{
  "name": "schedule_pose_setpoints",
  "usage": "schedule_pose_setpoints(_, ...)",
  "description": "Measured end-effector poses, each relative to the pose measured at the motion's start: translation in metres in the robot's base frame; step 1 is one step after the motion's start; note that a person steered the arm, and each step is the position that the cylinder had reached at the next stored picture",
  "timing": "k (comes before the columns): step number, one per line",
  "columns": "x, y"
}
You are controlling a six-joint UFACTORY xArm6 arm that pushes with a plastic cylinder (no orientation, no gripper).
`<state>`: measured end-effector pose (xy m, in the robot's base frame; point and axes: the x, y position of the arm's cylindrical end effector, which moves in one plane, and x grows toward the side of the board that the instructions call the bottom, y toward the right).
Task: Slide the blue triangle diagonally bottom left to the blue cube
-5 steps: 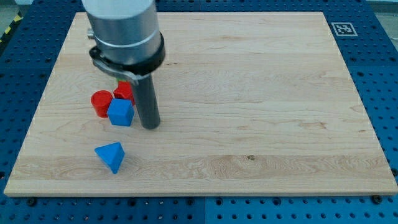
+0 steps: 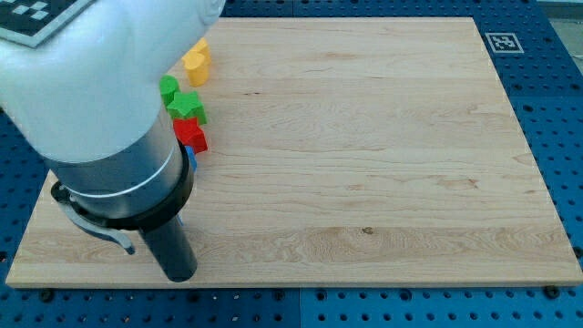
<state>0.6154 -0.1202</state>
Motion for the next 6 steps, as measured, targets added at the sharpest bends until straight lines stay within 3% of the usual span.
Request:
schedule_pose_setpoints(2,-0.028,-0.002)
schedule_pose_setpoints(4,-0.025,-0.009)
schedule_pose_setpoints(6,-0.03,-0.053)
